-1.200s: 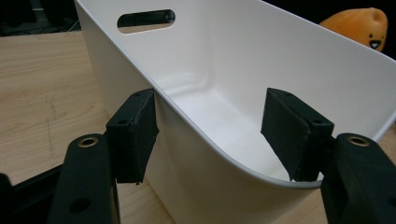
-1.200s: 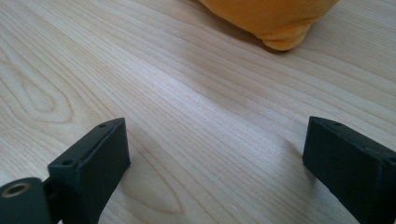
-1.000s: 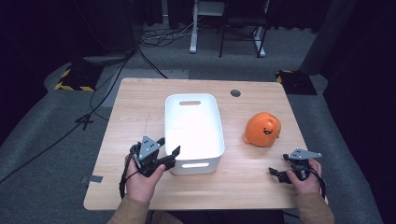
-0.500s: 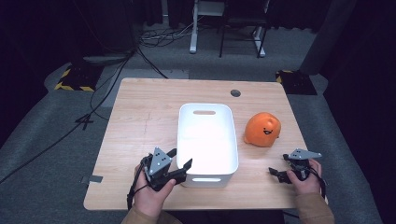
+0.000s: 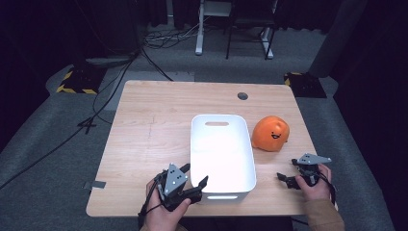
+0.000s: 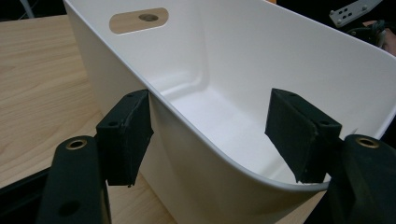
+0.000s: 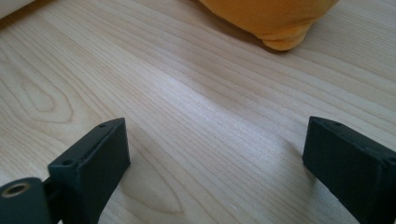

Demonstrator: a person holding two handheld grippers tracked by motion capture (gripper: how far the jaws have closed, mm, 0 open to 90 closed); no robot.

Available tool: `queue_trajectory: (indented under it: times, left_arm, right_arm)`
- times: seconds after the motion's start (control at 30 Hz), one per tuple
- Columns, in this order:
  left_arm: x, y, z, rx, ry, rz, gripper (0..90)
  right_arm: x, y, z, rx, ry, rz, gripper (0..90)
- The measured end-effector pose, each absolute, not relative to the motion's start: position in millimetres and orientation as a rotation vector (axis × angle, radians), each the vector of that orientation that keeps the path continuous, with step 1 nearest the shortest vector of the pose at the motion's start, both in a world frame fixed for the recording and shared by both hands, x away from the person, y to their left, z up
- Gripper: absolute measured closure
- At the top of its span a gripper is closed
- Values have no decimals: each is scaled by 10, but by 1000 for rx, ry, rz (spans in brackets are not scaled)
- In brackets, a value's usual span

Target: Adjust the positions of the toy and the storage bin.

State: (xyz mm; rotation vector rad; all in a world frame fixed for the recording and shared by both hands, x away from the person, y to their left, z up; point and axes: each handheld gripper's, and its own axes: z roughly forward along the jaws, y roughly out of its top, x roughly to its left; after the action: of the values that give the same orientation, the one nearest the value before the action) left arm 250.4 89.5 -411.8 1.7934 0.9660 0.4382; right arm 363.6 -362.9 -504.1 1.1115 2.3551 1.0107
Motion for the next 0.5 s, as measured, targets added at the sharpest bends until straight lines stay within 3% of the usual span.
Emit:
queue_trajectory:
  times: [0.37,0.5]
  left_arm:
    - [2455,894,-4125,1782,976,414,323]
    - [2478,922,-4088,1774,982,433,253]
  right_arm:
    - [3637,-3627,-5042,1112,2352,1014,75]
    - [3637,-3627,-5042,1112,2353,1014,75]
